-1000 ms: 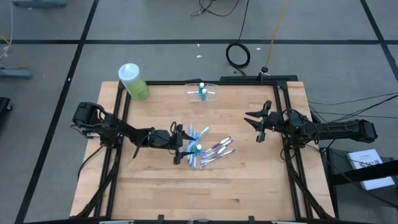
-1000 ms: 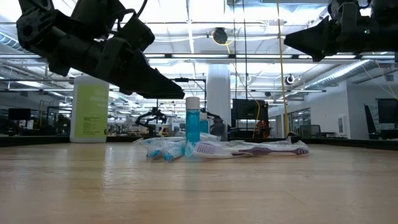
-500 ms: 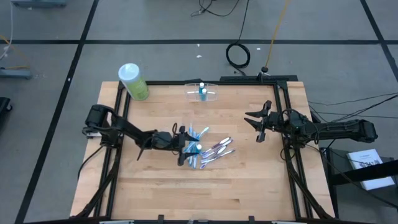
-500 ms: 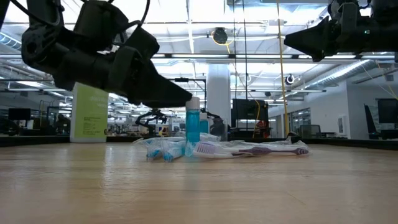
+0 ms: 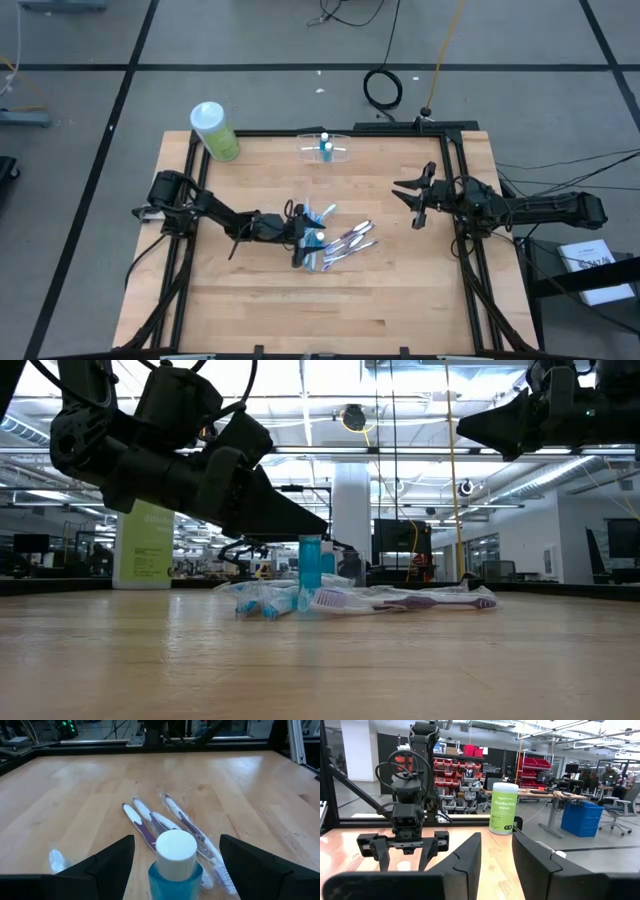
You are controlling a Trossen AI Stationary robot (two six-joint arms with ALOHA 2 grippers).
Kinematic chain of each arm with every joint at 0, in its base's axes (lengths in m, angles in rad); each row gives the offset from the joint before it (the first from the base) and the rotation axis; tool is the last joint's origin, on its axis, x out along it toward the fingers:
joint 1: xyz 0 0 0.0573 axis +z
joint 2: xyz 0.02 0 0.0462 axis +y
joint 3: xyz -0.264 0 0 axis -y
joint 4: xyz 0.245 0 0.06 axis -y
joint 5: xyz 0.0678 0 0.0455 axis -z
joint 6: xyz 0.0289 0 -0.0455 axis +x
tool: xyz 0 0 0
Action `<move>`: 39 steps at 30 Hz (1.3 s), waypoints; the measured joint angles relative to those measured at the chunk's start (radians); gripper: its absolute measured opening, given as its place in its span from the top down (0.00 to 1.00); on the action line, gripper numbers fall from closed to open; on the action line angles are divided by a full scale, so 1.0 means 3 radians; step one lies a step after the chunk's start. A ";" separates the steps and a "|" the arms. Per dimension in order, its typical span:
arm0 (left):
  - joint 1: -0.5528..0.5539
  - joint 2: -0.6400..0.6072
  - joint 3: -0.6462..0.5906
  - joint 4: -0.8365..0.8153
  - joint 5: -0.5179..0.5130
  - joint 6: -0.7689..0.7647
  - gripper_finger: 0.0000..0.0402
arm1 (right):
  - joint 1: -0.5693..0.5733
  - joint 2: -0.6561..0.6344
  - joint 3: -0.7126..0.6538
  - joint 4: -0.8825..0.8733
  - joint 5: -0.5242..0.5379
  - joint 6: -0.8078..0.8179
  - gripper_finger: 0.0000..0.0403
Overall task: Pick & Place toothbrushing station
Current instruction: Put the mouthwash into the transparent organizer
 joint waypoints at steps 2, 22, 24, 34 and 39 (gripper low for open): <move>0.0000 0.0000 0.0000 0.0002 -0.0001 0.0001 0.26 | 0.0000 0.0000 0.0000 -0.0021 0.0000 0.0001 0.75; 0.0000 -0.0001 -0.0001 0.0017 -0.0001 0.0007 0.72 | -0.0001 0.0000 0.0000 -0.0029 0.0000 0.0031 0.75; 0.0000 -0.0001 -0.0001 0.0022 -0.0001 0.0006 0.75 | -0.0001 0.0000 0.0000 -0.0029 0.0000 0.0031 0.75; 0.0016 -0.0465 -0.0003 -0.0030 -0.0194 0.0033 0.69 | 0.0000 0.0000 0.0000 -0.0029 0.0000 0.0064 0.75; 0.0220 -0.1098 -0.0003 -0.0510 -0.0464 0.0303 0.75 | 0.0000 0.0001 0.0000 -0.0027 0.0001 0.0062 0.75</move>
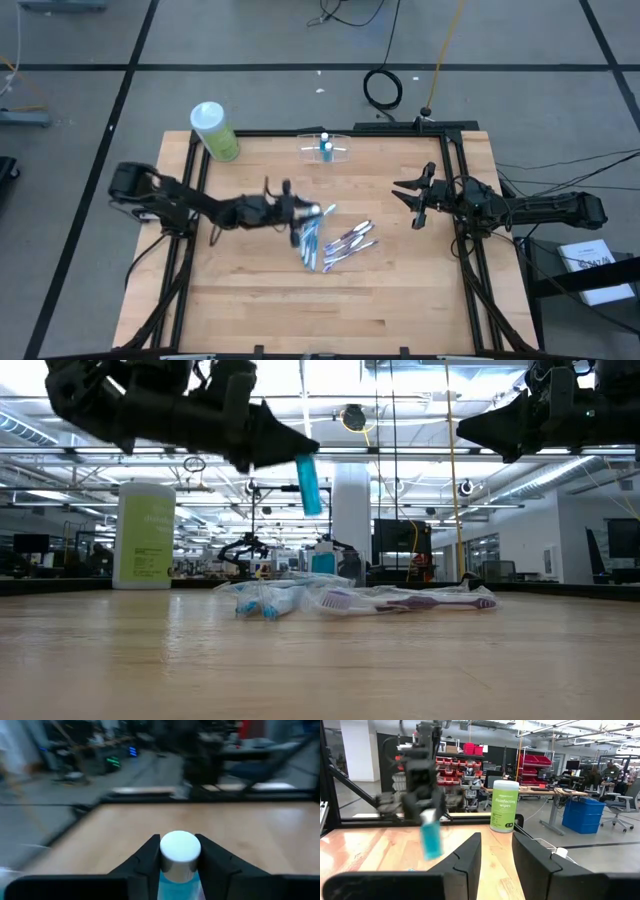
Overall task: Pick & Place toothbrushing station
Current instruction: Put the mouthwash into the transparent organizer
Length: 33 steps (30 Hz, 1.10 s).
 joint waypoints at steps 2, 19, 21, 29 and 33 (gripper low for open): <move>0.0160 -0.0240 0.0000 -0.0139 -0.0049 0.0094 0.75 | -0.0001 -0.0001 0.0000 0.0002 -0.0001 -0.0001 0.75; 0.1683 -0.0065 0.0534 -0.0471 0.0571 -0.0156 0.75 | -0.0001 0.0016 0.0000 0.0010 0.0084 -0.0060 0.75; 0.1730 0.0110 0.0623 -0.0466 0.0566 -0.0157 0.74 | -0.0001 0.0023 0.0000 -0.0003 0.0102 -0.0060 0.75; 0.1920 0.0703 0.0701 -0.0033 0.0474 -0.0232 0.73 | -0.0001 0.0037 0.0000 0.0004 0.0088 -0.0066 0.75; 0.1991 0.0840 0.0701 0.0145 0.0489 -0.0245 0.75 | -0.0001 0.0037 0.0000 -0.0002 0.0087 -0.0072 0.75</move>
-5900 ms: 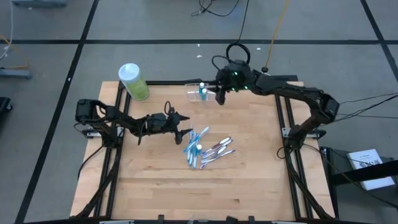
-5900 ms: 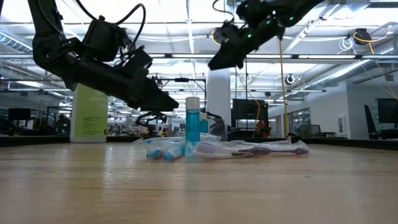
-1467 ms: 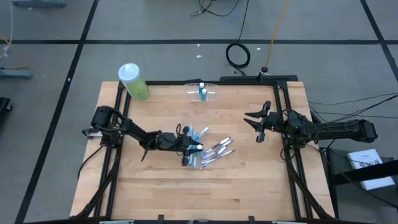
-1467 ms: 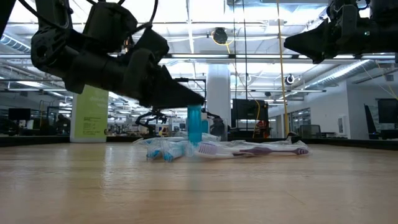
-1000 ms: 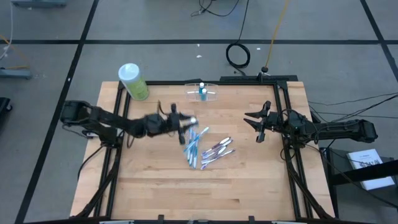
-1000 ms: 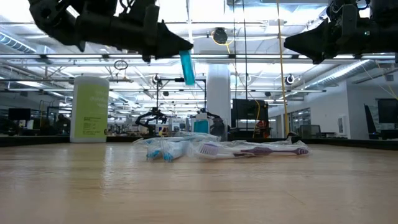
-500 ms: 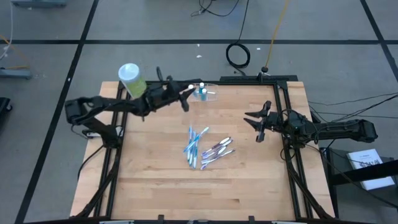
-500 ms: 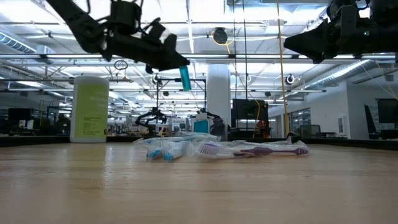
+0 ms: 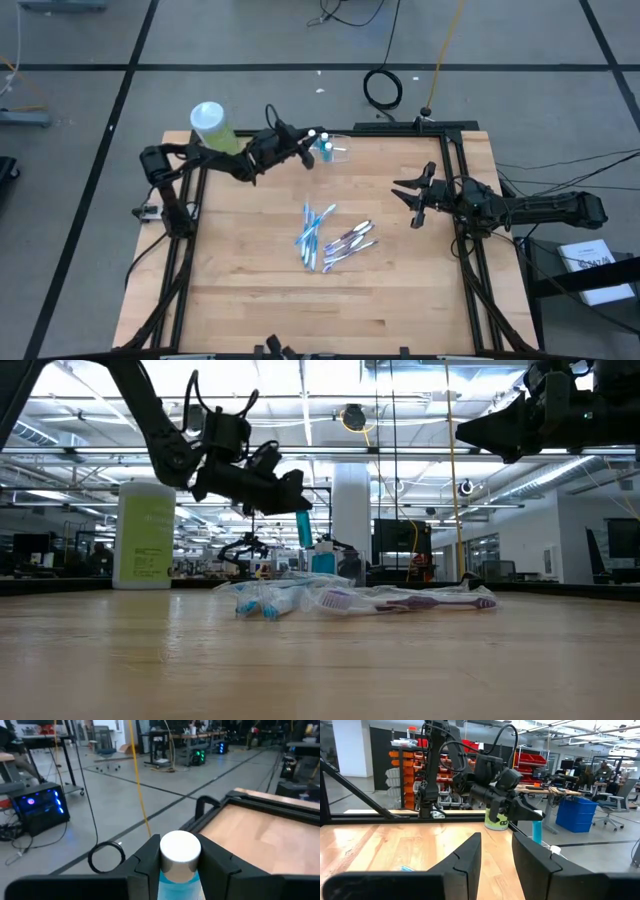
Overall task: Pick & Place toothbrushing station
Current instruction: Put the mouthwash into the transparent organizer
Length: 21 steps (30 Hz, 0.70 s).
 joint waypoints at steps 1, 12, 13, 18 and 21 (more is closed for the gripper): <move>0.0009 0.0016 0.0000 0.0029 0.0000 -0.0020 0.74 | 0.0000 0.0000 0.0000 0.0000 0.0001 -0.0001 0.75; -0.0018 0.0092 0.0025 0.0022 0.0064 -0.0061 0.75 | -0.0003 0.0001 0.0000 -0.0013 0.0008 -0.0025 0.75; -0.0017 0.0092 0.0025 0.0022 0.0064 -0.0061 0.75 | -0.0003 0.0001 0.0000 -0.0013 0.0008 -0.0025 0.75; -0.0005 0.0092 0.0025 0.0027 -0.0001 -0.0060 0.71 | -0.0003 0.0001 0.0000 -0.0013 0.0010 -0.0018 0.75; -0.0005 0.0092 0.0025 0.0024 -0.0013 -0.0059 0.72 | -0.0003 0.0001 0.0000 -0.0013 0.0010 -0.0017 0.75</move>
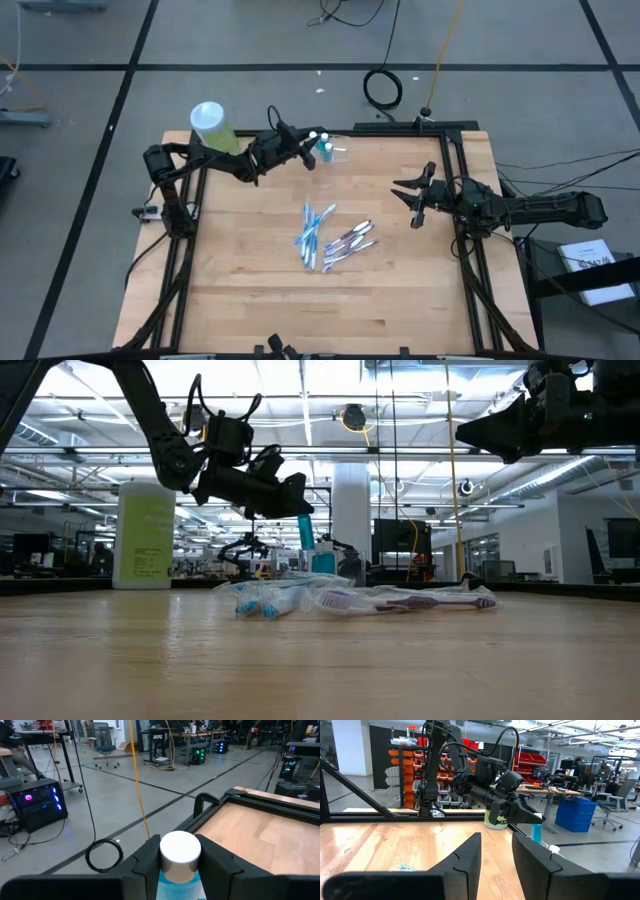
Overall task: Pick & Place toothbrushing station
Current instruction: Put the mouthwash into the transparent organizer
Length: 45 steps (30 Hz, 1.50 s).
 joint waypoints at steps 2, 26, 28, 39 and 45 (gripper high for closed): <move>-0.0001 0.0000 0.0000 0.0000 0.0001 0.0000 0.73 | 0.0000 0.0000 0.0000 0.0000 0.0001 0.0000 0.75; 0.0003 -0.0001 0.0404 -0.0767 -0.0052 -0.0003 0.71 | 0.0000 -0.0001 0.0000 -0.0004 -0.0009 0.0021 0.75; 0.0004 -0.0001 0.0404 -0.0804 -0.0057 0.0001 0.73 | 0.0000 -0.0001 0.0000 -0.0014 -0.0009 0.0019 0.75; -0.0006 0.0237 0.0399 -0.0772 -0.0014 -0.0080 0.70 | 0.0000 -0.0001 0.0000 -0.0024 -0.0009 0.0009 0.75; -0.0006 0.0481 0.0399 -0.0514 -0.0011 -0.0116 0.74 | 0.0000 -0.0001 0.0000 -0.0024 -0.0006 0.0015 0.75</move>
